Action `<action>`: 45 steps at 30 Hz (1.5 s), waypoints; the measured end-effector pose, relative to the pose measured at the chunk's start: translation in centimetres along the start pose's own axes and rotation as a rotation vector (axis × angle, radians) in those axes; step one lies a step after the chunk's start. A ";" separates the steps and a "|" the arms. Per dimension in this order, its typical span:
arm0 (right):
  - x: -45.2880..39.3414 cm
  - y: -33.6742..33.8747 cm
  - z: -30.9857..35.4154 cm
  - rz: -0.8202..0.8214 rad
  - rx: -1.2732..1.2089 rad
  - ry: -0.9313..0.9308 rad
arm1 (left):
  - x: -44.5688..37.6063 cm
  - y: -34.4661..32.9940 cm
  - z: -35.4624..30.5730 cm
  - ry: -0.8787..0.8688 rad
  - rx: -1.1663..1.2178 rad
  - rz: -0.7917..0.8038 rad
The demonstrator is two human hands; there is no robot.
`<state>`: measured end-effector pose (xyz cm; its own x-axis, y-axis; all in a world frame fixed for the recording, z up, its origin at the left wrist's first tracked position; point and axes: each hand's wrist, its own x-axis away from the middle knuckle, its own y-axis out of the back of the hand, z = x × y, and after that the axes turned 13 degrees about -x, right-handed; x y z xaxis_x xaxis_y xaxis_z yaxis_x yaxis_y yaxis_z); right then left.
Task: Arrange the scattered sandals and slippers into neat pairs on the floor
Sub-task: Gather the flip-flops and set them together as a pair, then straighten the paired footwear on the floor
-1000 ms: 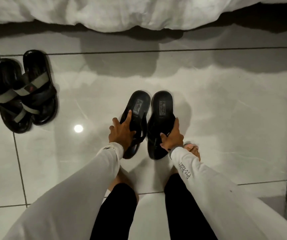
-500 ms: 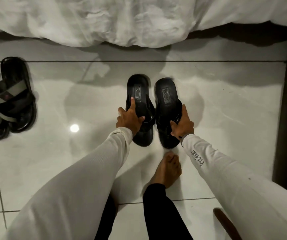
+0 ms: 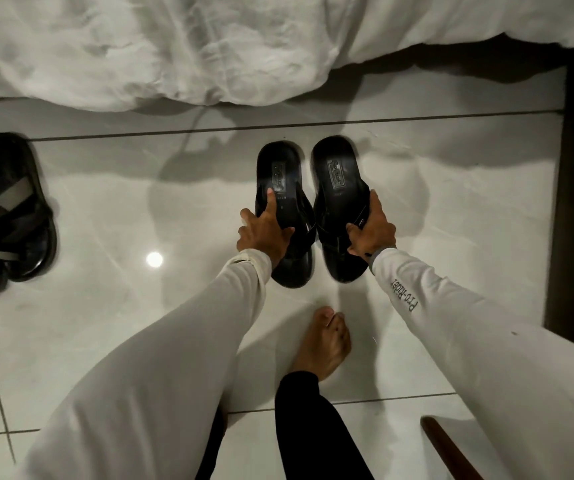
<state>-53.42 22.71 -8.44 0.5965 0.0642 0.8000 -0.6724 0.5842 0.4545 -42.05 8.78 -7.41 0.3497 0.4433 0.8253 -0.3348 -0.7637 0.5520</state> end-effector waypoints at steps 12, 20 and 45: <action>4.8 0.6 2.1 0.003 0.227 0.069 | 4.1 2.2 2.7 -0.023 -0.075 -0.015; 12.8 -8.2 6.6 0.087 0.521 0.213 | 6.7 6.7 17.0 0.115 -0.107 -0.036; 17.3 -48.9 18.0 0.307 0.912 0.809 | -6.4 19.0 50.1 0.234 -0.043 -0.057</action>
<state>-18.07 -19.28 -9.76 0.2425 0.7634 0.5987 -0.6958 -0.2932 0.6557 -6.84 -32.03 -8.12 0.1583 0.5854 0.7951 -0.3587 -0.7162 0.5987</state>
